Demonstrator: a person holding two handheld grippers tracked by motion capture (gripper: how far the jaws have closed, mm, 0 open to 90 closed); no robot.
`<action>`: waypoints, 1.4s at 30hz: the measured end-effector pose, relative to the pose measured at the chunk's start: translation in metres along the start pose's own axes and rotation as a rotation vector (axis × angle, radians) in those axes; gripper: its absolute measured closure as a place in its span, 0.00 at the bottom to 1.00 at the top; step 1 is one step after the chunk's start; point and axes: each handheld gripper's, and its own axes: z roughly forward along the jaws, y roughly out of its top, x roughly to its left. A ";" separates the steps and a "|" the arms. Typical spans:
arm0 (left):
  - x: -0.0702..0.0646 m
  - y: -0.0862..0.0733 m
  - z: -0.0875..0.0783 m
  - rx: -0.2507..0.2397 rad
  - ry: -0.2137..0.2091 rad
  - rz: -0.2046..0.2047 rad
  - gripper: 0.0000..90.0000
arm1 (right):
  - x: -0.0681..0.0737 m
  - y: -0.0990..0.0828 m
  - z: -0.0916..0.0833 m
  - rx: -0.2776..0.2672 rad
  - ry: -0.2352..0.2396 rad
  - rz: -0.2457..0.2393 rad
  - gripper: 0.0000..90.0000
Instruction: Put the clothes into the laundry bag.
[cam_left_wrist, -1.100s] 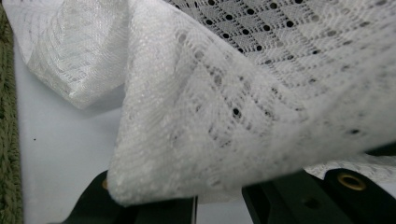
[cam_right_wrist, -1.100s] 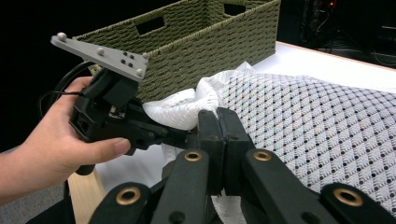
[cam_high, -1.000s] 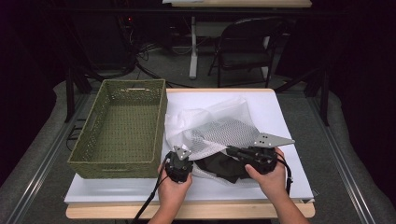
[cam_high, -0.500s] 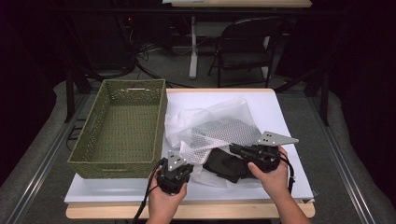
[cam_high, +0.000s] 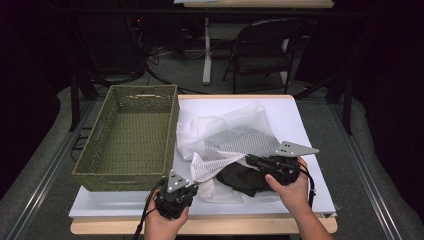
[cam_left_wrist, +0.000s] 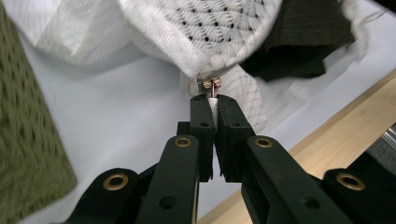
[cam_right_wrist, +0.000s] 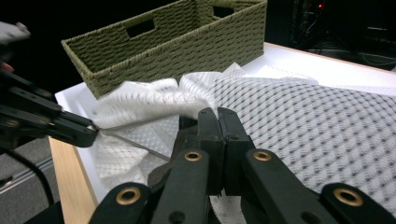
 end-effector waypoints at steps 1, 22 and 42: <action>0.002 -0.004 0.000 0.011 0.002 0.006 0.95 | 0.001 0.000 0.001 0.005 0.004 -0.003 0.99; -0.019 -0.012 0.011 0.025 -0.008 0.017 0.62 | 0.011 -0.005 0.008 0.028 0.025 -0.022 0.99; -0.010 -0.024 0.039 0.023 0.039 0.050 0.92 | 0.003 -0.003 0.002 0.000 0.002 0.004 0.99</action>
